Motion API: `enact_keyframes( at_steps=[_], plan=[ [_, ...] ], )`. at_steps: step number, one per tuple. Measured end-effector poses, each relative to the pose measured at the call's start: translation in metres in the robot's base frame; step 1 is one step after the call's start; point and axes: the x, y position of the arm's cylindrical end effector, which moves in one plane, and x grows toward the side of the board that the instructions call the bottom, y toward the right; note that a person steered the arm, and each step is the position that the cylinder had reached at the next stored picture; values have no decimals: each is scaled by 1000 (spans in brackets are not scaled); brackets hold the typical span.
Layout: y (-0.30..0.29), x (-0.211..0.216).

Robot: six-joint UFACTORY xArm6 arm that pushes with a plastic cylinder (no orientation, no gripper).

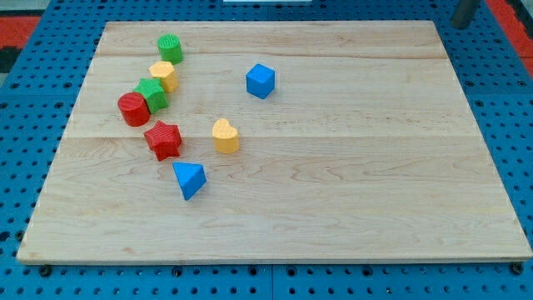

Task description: Move your arm towards top center

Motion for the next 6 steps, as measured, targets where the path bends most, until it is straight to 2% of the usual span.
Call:
enact_keyframes(
  at_steps=[6],
  plan=[
    [-132,0]
  ],
)
